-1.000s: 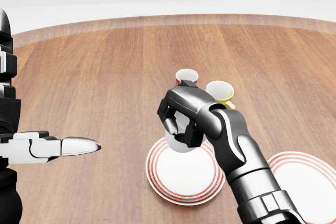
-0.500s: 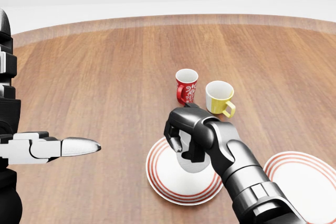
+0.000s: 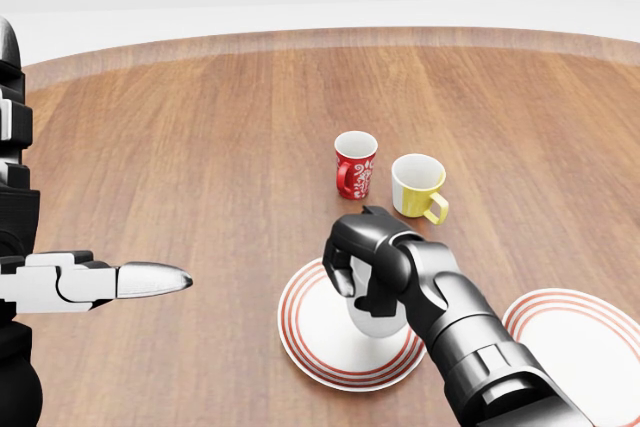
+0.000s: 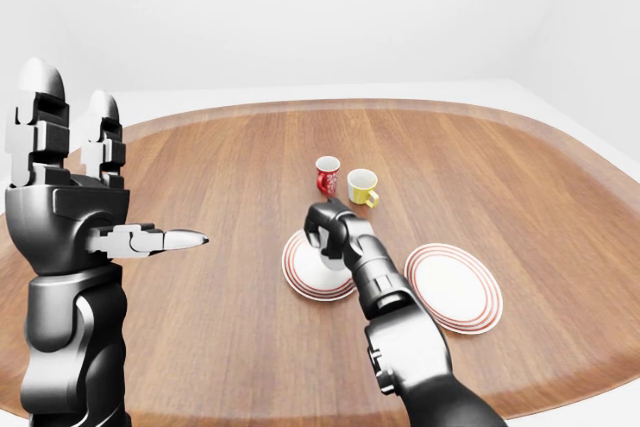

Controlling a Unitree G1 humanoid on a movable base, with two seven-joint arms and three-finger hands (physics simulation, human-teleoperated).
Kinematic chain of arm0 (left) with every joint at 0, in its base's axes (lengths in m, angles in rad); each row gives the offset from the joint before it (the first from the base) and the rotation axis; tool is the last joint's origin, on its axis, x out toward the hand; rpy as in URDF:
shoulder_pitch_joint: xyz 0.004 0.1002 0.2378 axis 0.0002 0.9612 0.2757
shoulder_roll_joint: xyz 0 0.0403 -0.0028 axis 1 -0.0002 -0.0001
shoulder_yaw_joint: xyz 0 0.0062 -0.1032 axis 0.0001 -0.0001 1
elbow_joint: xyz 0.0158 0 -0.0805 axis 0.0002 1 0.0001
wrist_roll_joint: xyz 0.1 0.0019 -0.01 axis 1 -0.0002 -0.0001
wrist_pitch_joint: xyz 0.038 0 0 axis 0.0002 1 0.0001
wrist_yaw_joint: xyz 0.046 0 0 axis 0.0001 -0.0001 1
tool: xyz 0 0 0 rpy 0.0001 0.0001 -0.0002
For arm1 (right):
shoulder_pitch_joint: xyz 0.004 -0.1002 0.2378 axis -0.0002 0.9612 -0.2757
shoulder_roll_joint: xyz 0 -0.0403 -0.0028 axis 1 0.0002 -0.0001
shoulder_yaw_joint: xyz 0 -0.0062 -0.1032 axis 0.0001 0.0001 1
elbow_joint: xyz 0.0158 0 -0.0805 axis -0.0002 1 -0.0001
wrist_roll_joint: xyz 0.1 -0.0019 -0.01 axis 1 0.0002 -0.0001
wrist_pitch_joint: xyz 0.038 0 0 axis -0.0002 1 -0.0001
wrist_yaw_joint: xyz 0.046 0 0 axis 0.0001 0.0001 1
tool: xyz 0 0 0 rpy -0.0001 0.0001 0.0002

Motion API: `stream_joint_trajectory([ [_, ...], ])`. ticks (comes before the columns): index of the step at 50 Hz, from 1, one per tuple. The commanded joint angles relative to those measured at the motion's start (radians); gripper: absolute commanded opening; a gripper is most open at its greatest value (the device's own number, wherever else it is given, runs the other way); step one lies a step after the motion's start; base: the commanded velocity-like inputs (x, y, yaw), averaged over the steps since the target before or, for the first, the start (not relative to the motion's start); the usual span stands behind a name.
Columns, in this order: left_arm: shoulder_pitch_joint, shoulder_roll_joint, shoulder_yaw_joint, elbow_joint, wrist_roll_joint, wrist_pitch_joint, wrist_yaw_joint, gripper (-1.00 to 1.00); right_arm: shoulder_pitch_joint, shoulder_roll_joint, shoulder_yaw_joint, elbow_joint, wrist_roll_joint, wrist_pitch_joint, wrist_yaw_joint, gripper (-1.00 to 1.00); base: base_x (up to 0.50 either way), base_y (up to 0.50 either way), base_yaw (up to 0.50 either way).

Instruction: Put the white mug on the left plate.

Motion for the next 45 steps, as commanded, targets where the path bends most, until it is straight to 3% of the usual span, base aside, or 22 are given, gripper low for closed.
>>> stream_joint_trajectory([
  [1,-0.003,0.001,0.004,0.002,-0.002,0.0,0.0,1.0,-0.004,0.001,0.006,0.034,0.029,0.0,-0.04,-1.0,0.0,0.0,0.0],
  [45,-0.008,0.004,0.006,0.007,-0.005,0.0,0.002,1.0,-0.016,0.011,0.009,0.041,0.027,0.0,-0.075,-1.0,0.0,0.0,0.0],
])
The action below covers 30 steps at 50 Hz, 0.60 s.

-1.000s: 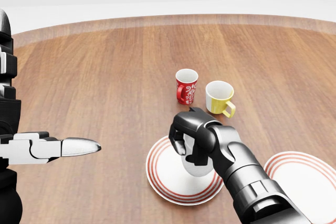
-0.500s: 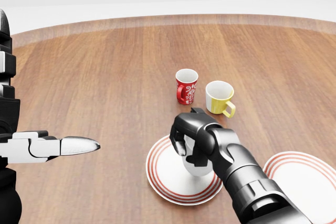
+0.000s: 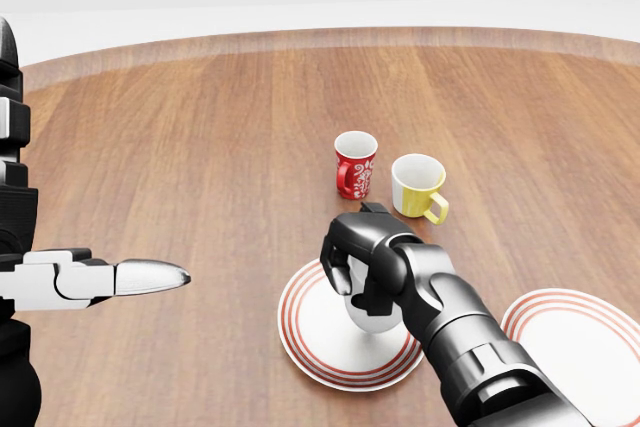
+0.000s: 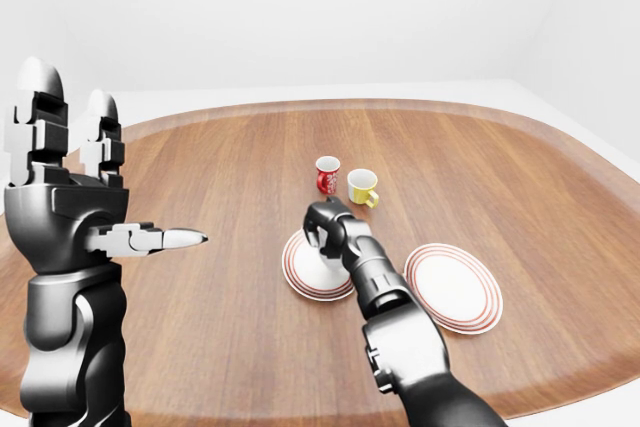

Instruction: Put the white mug on the left plate.

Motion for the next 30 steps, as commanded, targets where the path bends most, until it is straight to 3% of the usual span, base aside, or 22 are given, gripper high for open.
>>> stream_joint_trajectory([
  [1,-0.003,0.001,0.001,0.001,-0.001,0.0,0.0,1.0,-0.004,0.0,0.004,0.004,0.03,0.0,-0.007,-1.0,0.0,0.0,0.0],
  [28,0.004,-0.001,-0.002,-0.003,0.001,0.0,0.0,1.0,0.002,-0.001,0.003,-0.005,0.03,0.0,-0.004,-1.0,0.0,0.0,0.0],
  [29,0.004,-0.002,-0.002,-0.003,0.001,0.0,0.0,1.0,0.001,-0.001,0.002,-0.004,0.032,0.0,-0.004,-0.77,0.0,0.0,0.0],
  [30,0.003,-0.001,-0.002,-0.004,0.001,0.0,0.0,1.0,0.001,-0.001,0.001,0.0,0.033,0.0,-0.006,0.39,0.0,0.0,0.0],
])
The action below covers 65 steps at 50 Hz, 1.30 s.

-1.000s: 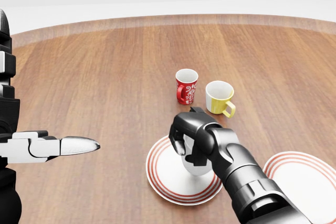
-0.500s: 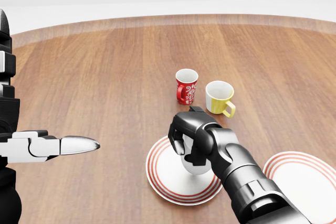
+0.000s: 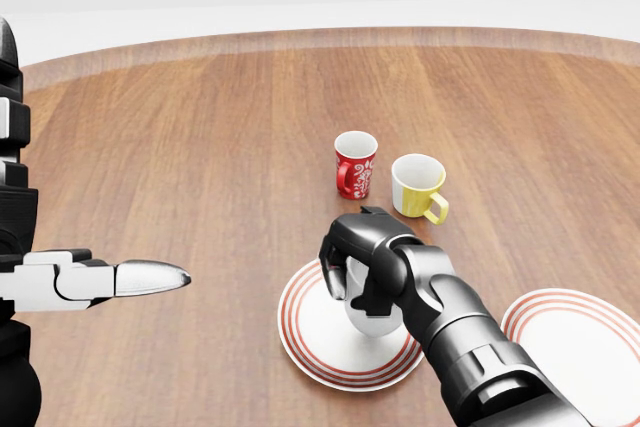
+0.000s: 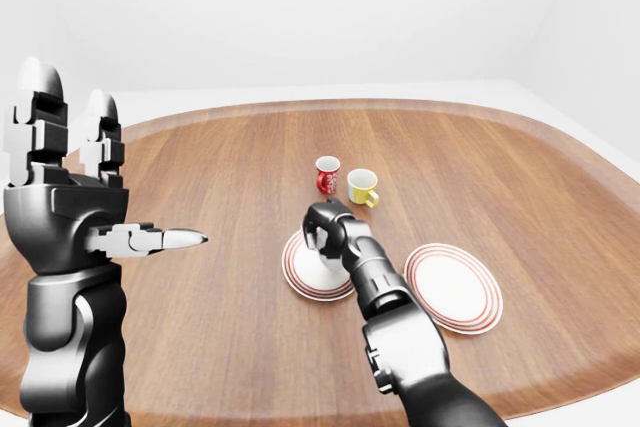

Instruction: Put the white mug on the left plate.

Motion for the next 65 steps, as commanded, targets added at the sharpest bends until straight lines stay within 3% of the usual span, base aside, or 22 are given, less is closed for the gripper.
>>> stream_joint_trajectory([
  [1,0.001,-0.001,-0.001,0.0,0.001,0.0,0.0,1.0,-0.006,0.001,-0.003,0.003,0.038,0.0,-0.003,1.0,0.0,0.0,0.0],
  [35,0.005,-0.002,-0.002,0.003,0.003,0.0,-0.001,1.0,0.006,-0.007,0.0,-0.046,0.029,0.0,0.019,1.0,0.0,0.0,0.0],
  [46,0.005,-0.003,-0.004,0.004,0.004,0.0,-0.002,1.0,0.069,-0.009,-0.004,-0.319,0.007,0.0,0.145,1.0,0.0,0.0,0.0],
  [51,0.001,-0.001,0.0,0.006,0.002,0.0,-0.001,1.0,0.112,0.007,-0.027,-0.544,0.041,0.0,0.3,1.0,0.0,0.0,0.0],
  [53,0.001,-0.001,-0.001,0.005,0.002,0.0,-0.001,1.0,0.118,0.015,-0.036,-0.61,0.071,0.029,0.354,1.0,0.0,0.0,0.0],
  [54,0.001,-0.001,-0.001,0.005,0.002,0.0,-0.001,1.0,0.12,0.036,-0.056,-0.688,0.124,0.092,0.424,1.0,0.0,0.0,0.0],
  [55,0.001,-0.001,-0.002,0.006,0.002,0.0,-0.001,1.0,0.12,0.056,-0.067,-0.744,0.165,0.175,0.476,1.0,0.0,0.0,0.0],
  [59,-0.001,0.0,0.0,0.004,0.0,0.0,0.0,1.0,0.108,0.068,-0.059,-0.804,0.296,0.175,0.478,1.0,0.0,0.0,0.0],
  [65,-0.003,0.002,0.005,0.005,-0.002,0.0,0.001,1.0,0.105,0.04,-0.048,-0.7,0.363,0.175,0.416,1.0,0.0,0.0,0.0],
])
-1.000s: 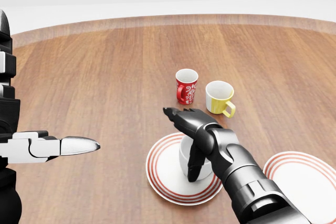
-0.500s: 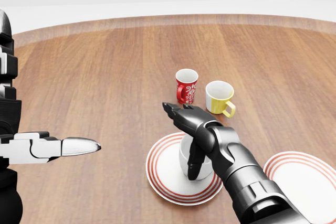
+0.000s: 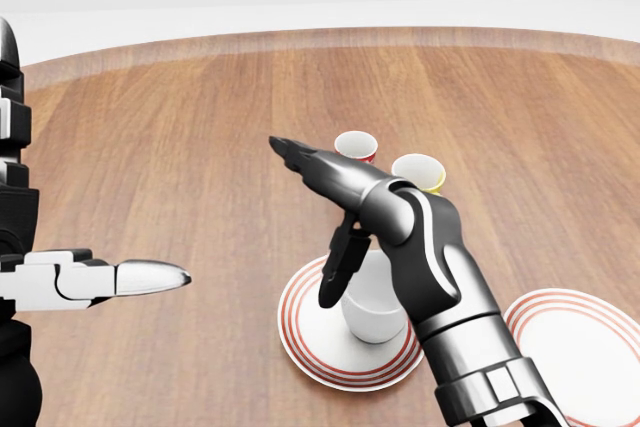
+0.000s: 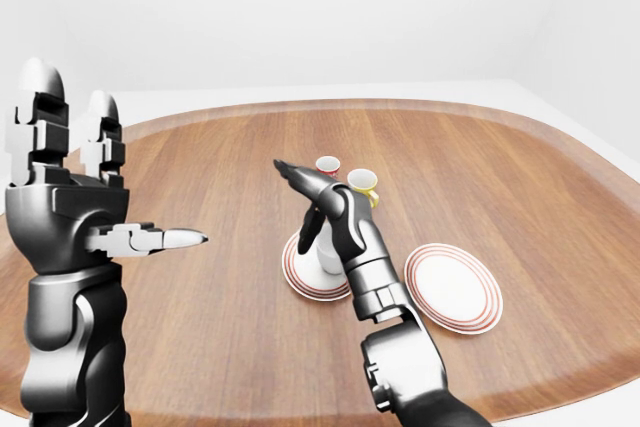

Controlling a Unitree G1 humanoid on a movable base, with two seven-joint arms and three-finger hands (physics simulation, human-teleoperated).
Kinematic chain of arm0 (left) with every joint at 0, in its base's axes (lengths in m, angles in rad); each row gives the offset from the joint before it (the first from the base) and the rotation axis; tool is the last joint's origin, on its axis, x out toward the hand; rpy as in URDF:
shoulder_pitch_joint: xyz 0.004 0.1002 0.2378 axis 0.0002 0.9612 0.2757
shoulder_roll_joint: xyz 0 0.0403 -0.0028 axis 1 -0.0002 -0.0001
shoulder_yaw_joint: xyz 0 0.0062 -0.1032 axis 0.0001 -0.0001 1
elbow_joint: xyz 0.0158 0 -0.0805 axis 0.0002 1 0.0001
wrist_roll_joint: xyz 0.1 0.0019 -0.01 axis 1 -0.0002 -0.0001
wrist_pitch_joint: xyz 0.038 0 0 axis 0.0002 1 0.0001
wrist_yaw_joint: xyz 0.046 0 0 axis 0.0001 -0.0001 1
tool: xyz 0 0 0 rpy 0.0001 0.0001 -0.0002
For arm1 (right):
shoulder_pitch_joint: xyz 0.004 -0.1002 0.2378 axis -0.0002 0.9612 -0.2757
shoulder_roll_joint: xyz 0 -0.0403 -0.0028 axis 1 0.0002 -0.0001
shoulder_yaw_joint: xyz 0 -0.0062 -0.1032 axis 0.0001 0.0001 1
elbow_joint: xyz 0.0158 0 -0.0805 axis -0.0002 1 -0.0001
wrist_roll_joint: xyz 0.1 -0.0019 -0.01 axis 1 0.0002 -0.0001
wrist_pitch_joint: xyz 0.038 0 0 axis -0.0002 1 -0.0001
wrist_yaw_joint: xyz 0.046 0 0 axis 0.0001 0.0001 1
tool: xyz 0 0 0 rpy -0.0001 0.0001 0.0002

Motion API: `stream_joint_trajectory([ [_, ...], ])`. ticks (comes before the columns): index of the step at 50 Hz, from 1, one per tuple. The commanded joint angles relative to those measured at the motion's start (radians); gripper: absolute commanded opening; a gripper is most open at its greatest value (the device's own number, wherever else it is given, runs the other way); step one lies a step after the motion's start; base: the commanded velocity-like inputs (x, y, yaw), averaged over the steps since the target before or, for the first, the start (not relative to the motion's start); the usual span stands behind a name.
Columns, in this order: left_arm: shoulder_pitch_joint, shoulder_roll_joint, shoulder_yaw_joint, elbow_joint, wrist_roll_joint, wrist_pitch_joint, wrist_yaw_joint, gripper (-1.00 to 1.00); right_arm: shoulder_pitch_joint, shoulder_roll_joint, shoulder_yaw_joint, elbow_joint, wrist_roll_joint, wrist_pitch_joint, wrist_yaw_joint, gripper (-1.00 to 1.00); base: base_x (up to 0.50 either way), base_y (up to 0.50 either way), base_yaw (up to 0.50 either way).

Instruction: Put the white mug on the left plate.

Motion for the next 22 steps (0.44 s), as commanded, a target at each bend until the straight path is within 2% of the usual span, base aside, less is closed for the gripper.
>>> stream_joint_trajectory([
  [1,-0.004,0.003,0.005,0.001,-0.003,0.0,0.001,1.0,0.022,0.001,0.0,-0.087,0.156,0.015,0.039,1.0,0.0,0.0,0.0],
  [6,-0.004,0.004,0.006,-0.003,-0.005,0.0,0.002,1.0,0.026,0.002,-0.003,-0.048,0.165,0.015,0.008,1.0,0.0,0.0,0.0],
  [7,-0.005,0.004,0.008,-0.002,-0.006,0.0,0.002,1.0,0.023,0.023,-0.026,-0.074,0.212,0.015,0.023,1.0,0.0,0.0,0.0],
  [11,-0.006,0.005,0.01,-0.003,-0.007,0.0,0.002,1.0,0.019,0.018,-0.024,-0.089,0.269,0.015,0.002,1.0,0.0,0.0,0.0],
  [17,-0.005,0.006,0.008,-0.004,-0.006,0.0,0.003,1.0,0.053,-0.003,-0.012,-0.093,0.283,0.015,-0.027,1.0,0.0,0.0,0.0],
  [22,-0.008,0.006,0.008,-0.006,-0.006,0.0,0.003,1.0,0.092,0.006,-0.024,-0.169,0.321,0.015,-0.034,1.0,0.0,0.0,0.0],
])
